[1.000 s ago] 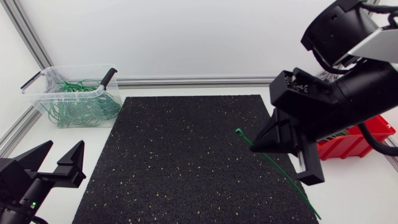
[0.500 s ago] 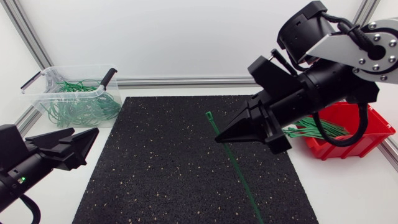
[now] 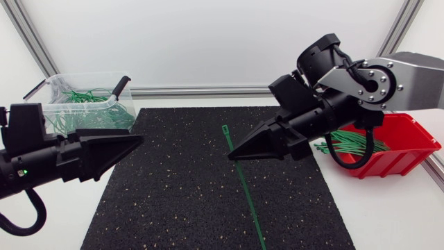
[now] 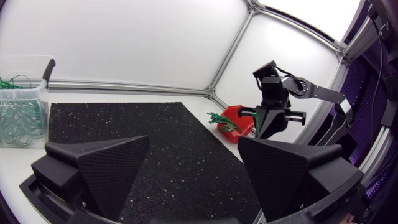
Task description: Take a green cable tie from the red box, thread the tail through the head to close it, then place it in the transparent bin on the left.
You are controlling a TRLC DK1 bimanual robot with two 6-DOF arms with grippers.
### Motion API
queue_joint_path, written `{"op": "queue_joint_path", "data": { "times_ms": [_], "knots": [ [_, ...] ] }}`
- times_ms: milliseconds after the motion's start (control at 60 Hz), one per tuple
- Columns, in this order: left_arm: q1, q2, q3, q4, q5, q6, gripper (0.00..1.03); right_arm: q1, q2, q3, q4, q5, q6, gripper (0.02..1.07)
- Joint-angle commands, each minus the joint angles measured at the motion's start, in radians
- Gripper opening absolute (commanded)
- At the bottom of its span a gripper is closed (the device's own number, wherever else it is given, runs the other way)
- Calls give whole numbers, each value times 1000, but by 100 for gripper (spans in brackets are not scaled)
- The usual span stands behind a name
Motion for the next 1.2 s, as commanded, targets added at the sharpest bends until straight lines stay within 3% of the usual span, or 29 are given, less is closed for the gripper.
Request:
{"op": "queue_joint_path", "data": {
  "times_ms": [0,267,550,717,1183],
  "knots": [
    [-51,50,57,3,27,-4,99,0,23,-32,17,-32,26,8],
    [-149,168,123,22,185,-4,99,-9,42,-26,37,-141,45,8],
    [-269,253,199,72,211,-2,99,-9,14,-35,80,-202,95,8],
    [-330,326,232,203,211,-100,99,-22,-9,-53,150,-219,155,8],
    [-372,546,301,426,219,-238,99,-54,-23,-96,407,-221,358,8]
  ]
}}
